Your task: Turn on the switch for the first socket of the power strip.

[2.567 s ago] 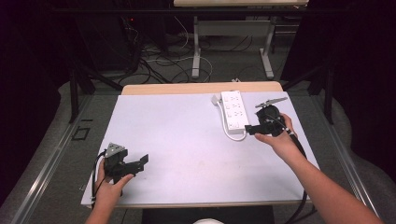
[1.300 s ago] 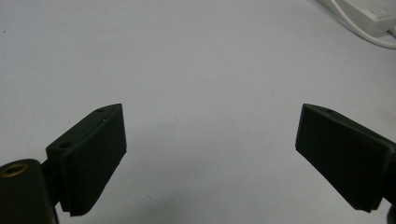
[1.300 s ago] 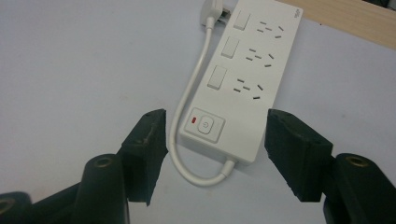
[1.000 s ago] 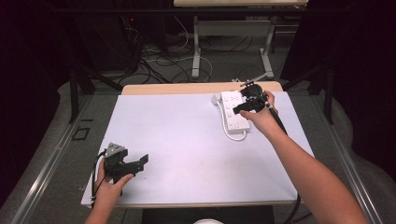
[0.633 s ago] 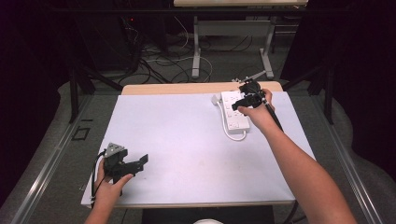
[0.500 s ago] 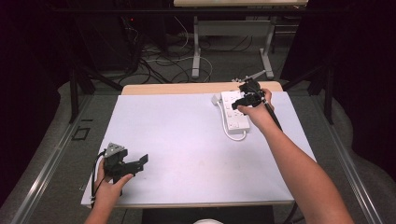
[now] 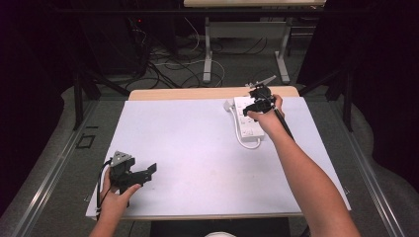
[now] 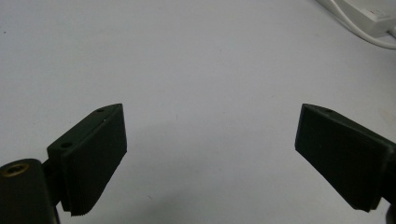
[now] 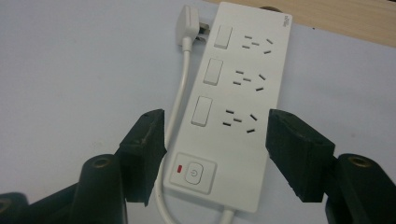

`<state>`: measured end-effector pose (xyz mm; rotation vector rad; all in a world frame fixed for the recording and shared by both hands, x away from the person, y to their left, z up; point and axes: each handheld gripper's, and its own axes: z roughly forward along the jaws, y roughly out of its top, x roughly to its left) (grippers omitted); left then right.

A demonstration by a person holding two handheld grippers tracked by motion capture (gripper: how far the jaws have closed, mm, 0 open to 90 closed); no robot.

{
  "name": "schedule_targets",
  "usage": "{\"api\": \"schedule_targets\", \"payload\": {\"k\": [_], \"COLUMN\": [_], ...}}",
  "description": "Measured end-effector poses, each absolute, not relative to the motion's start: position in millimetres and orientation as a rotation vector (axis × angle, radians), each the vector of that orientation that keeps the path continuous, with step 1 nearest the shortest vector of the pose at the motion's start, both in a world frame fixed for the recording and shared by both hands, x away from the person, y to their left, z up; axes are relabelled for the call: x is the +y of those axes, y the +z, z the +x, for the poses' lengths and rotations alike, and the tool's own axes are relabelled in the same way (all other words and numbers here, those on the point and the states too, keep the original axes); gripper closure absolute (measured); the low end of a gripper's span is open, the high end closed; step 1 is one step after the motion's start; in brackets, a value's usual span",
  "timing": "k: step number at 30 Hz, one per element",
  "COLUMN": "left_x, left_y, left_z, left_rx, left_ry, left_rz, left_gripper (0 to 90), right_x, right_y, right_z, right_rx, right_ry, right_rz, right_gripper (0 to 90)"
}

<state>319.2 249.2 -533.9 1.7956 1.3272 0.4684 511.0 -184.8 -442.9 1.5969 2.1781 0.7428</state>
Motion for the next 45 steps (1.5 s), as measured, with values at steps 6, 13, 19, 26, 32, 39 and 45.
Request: {"api": "schedule_targets", "payload": {"k": [6,13,19,26,32,39,45], "left_x": [249.4,250.2,250.3,251.1,251.1,252.1,252.9], "left_y": [-534.0,-534.2,-534.2,-534.4,-534.4,-534.0,-534.2], "left_z": [319.2,319.5,319.6,319.9,319.9,319.6,319.8], "left_rx": [1.327,1.33,1.328,1.327,1.328,1.331,1.332], "left_ry": [0.468,0.465,0.462,0.464,0.464,0.461,0.459], "left_rz": [1.796,1.792,1.792,1.792,1.79,1.785,1.781], "left_gripper": [9.1,9.2,9.2,9.3,9.3,9.3,9.3], "right_x": [-175.9,-170.2,-167.3,-168.2,-170.1,-171.1,-170.0], "right_y": [-448.6,-453.7,-456.8,-461.3,-465.1,-472.6,-481.5], "right_z": [514.0,517.5,520.4,525.0,529.7,536.4,541.1], "right_rx": [2.148,2.151,2.132,2.116,2.122,2.127,2.156], "right_ry": [0.732,0.735,0.742,0.737,0.747,0.742,0.721], "right_rz": [1.574,1.567,1.566,1.592,1.609,1.64,1.666], "right_gripper": [41.5,46.4,55.5,63.5,70.1,77.8,84.9]}}
